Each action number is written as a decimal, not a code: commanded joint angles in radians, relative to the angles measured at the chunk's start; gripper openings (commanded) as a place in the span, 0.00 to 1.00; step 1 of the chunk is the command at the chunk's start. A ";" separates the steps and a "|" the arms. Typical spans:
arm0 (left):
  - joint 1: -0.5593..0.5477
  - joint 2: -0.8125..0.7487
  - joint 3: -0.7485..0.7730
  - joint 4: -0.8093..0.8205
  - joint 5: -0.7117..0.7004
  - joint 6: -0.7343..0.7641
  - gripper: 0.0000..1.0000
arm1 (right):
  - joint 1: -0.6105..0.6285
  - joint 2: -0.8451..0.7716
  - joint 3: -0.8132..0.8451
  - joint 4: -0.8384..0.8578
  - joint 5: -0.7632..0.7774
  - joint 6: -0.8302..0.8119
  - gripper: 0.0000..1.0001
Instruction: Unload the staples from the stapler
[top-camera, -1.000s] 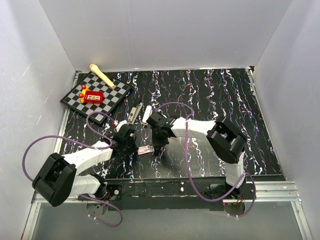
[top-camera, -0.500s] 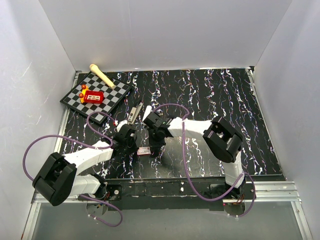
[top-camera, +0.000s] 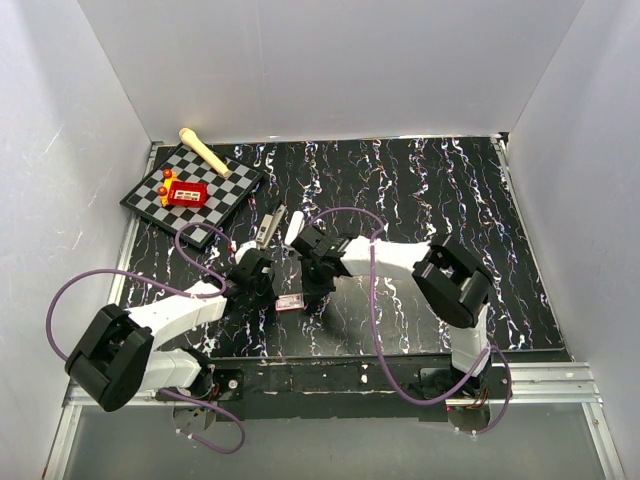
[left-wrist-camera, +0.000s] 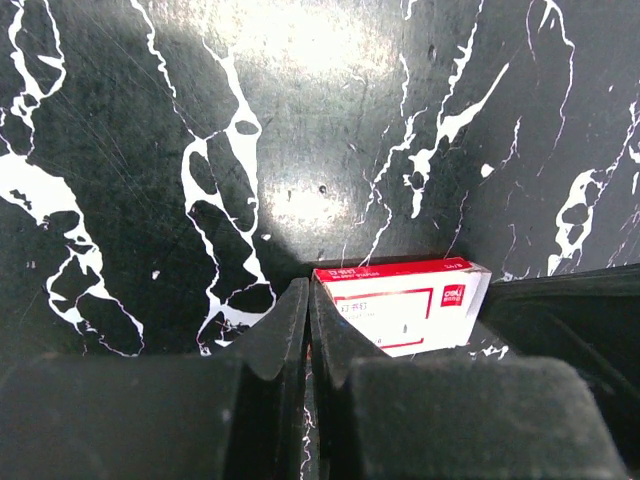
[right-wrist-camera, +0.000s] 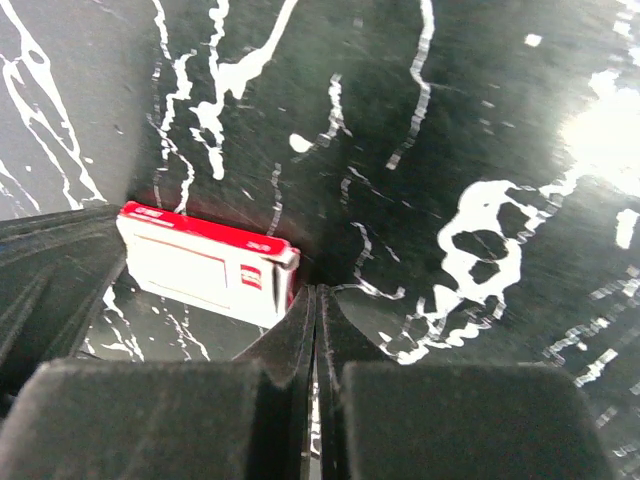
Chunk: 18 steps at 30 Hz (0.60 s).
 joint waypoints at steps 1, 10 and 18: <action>-0.011 -0.021 0.023 -0.063 -0.007 0.018 0.00 | -0.019 -0.106 -0.043 -0.004 0.103 -0.024 0.05; -0.008 -0.099 0.098 -0.164 -0.098 0.059 0.16 | -0.049 -0.264 -0.128 -0.011 0.209 -0.084 0.30; -0.010 -0.183 0.199 -0.237 -0.167 0.130 0.43 | -0.072 -0.465 -0.195 -0.005 0.318 -0.221 0.52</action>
